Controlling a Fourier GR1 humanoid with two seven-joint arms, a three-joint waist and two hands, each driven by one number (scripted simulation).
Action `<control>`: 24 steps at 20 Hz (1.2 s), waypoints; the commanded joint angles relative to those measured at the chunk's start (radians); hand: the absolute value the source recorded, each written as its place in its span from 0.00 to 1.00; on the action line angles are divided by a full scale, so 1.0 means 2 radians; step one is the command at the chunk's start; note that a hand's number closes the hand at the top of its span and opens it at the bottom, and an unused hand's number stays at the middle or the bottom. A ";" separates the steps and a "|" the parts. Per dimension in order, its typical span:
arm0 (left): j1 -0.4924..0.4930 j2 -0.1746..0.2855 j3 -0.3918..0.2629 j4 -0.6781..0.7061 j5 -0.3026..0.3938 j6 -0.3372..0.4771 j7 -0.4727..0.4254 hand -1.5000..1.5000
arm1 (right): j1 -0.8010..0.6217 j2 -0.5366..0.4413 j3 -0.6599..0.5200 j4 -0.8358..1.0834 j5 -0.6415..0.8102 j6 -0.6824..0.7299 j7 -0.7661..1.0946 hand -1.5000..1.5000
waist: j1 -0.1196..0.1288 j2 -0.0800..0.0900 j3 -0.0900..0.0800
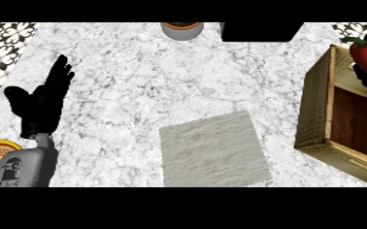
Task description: Pick the bell pepper from the placemat and place it in the basket
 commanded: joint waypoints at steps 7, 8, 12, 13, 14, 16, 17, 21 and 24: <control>0.021 0.002 0.002 -0.020 0.001 -0.007 0.003 0.50 | -0.007 0.000 0.016 0.059 0.021 0.076 0.003 1.00 | -0.001 -0.001 0.000; -0.005 -0.007 -0.014 -0.031 -0.013 0.010 0.036 0.50 | 0.000 0.009 0.019 0.079 0.029 0.049 -0.013 1.00 | -0.001 0.000 0.000; -0.023 0.006 0.007 -0.016 -0.001 0.003 0.037 0.50 | 0.024 0.010 0.000 0.048 0.032 0.044 -0.025 1.00 | -0.003 -0.001 0.000; -0.017 -0.001 0.006 0.019 -0.002 -0.003 -0.006 0.50 | 0.001 -0.005 -0.013 0.120 0.035 0.021 -0.066 1.00 | -0.002 0.000 0.000; -0.001 0.000 -0.004 -0.036 -0.010 0.004 0.034 0.50 | -0.010 -0.019 -0.024 0.104 0.028 0.051 -0.058 1.00 | -0.001 -0.001 0.000; -0.010 -0.008 0.000 0.003 -0.010 0.008 0.004 0.50 | -0.010 0.001 -0.011 0.153 0.052 -0.001 -0.081 1.00 | -0.001 0.000 0.000; -0.001 0.003 0.010 0.021 0.005 -0.016 -0.018 0.50 | -0.056 0.014 -0.001 0.168 0.059 0.009 -0.050 1.00 | 0.002 0.000 0.000; -0.014 0.004 0.013 0.022 -0.001 -0.006 -0.004 0.50 | -0.024 -0.001 -0.007 0.159 0.077 0.015 -0.064 1.00 | -0.002 0.000 0.000; 0.015 0.002 0.010 0.003 -0.003 -0.012 -0.032 0.50 | -0.039 0.002 -0.007 0.202 0.086 0.001 -0.082 1.00 | 0.000 0.000 0.000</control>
